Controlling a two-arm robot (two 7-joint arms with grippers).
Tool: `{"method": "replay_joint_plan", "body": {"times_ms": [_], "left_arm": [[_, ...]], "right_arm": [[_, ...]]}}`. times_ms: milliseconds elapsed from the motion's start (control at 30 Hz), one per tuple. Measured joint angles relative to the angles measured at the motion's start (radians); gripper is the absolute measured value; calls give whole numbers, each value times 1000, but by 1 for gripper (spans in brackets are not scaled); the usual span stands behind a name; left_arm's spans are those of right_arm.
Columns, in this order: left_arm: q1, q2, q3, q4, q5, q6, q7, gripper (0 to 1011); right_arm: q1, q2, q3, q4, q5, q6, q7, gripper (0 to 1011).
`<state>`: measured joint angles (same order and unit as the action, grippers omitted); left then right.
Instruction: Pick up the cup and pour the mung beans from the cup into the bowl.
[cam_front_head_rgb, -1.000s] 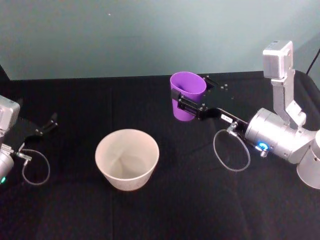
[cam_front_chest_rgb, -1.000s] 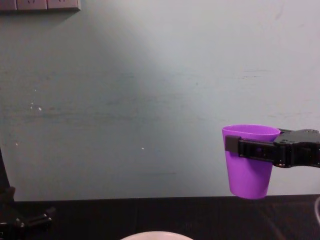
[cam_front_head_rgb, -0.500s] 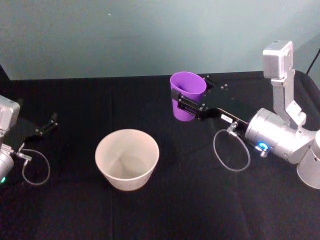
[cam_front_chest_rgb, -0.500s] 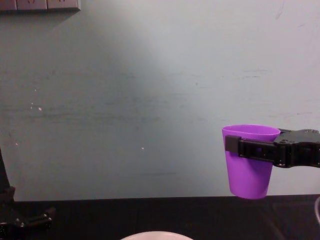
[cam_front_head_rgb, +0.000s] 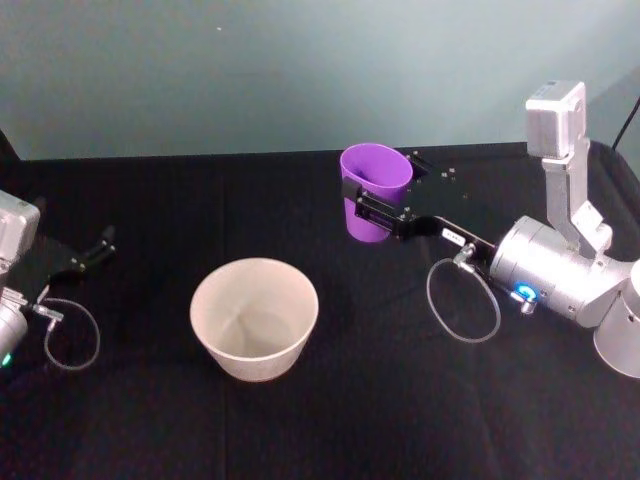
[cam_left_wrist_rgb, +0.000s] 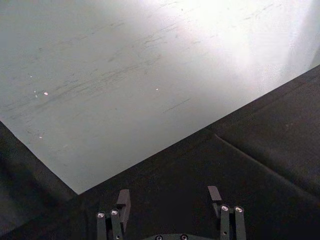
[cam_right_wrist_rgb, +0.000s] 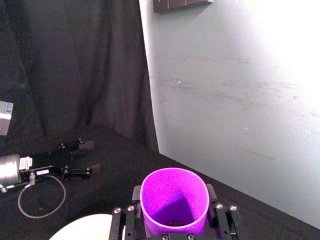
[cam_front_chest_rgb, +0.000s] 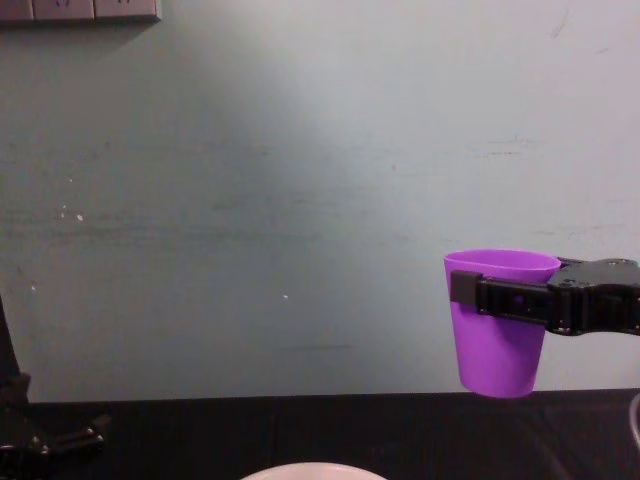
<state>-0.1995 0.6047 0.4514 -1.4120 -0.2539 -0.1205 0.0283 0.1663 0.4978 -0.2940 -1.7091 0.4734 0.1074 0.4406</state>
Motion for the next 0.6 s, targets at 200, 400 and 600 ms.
{"method": "replay_joint_plan", "body": {"times_ms": [200, 400, 600], "left_arm": [[0, 0, 0, 0, 0, 0, 0, 1000], [0, 0, 0, 0, 0, 0, 0, 1000], [0, 0, 0, 0, 0, 0, 0, 1000]], "right_arm": [[0, 0, 0, 0, 0, 0, 0, 724], [0, 0, 0, 0, 0, 0, 0, 724], [0, 0, 0, 0, 0, 0, 0, 724]]}}
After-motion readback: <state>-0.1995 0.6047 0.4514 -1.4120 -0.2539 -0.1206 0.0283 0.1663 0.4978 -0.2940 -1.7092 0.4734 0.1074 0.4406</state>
